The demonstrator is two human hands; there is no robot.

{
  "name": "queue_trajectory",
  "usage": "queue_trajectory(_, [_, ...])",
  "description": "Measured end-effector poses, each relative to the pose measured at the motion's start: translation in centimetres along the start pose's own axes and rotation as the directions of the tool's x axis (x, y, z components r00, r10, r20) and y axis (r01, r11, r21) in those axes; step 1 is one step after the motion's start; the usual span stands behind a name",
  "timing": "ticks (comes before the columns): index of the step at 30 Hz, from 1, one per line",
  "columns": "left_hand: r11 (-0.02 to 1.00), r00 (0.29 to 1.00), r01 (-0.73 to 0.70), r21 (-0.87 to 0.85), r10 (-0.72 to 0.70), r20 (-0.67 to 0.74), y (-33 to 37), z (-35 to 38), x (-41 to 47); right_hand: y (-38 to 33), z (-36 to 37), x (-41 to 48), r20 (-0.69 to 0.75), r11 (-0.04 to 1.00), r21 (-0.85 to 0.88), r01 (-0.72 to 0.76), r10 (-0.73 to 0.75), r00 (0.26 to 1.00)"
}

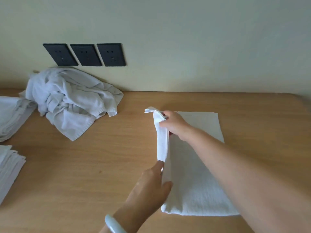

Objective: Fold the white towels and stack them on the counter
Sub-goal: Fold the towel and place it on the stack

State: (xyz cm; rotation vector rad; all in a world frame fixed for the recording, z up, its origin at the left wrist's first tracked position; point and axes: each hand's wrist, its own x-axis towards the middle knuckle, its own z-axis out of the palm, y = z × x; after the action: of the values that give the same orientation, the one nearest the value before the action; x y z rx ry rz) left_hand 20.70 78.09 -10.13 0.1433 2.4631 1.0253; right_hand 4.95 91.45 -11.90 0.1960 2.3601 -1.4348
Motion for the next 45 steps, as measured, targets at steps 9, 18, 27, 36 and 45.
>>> queue_trajectory(9, [0.969, 0.939, -0.247, 0.012, 0.237, 0.249, 9.1, 14.6, 3.1, 13.2, -12.7, -2.4, -0.116, 0.936, 0.153, -0.317, 0.335, 0.935])
queue_trajectory(18, [0.976, 0.968, -0.171, 0.137, 0.140, 0.208, 8.4, 18.2, 3.4, 13.1, -12.5, -0.3, -0.346, 0.950, 0.280, -0.140, 0.236, 0.908])
queue_trajectory(27, [0.958, 0.945, -0.265, 0.112, 0.235, 0.226, 8.4, 18.7, 3.4, 13.8, -13.4, 0.6, -0.365, 0.937, 0.289, -0.197, 0.298, 0.882])
queue_trajectory(36, [0.864, 0.889, -0.452, 0.221, 0.456, 0.035, 5.0, 14.1, 8.2, 13.6, -13.4, -0.2, -0.490, 0.921, -0.245, -0.302, 0.151, 0.859])
queue_trajectory(45, [0.446, 0.925, -0.369, 0.815, 0.258, 0.278, 2.2, 7.1, 15.6, 14.2, -9.9, -7.5, -0.393, 0.763, -0.580, -0.285, 0.044, 0.918])
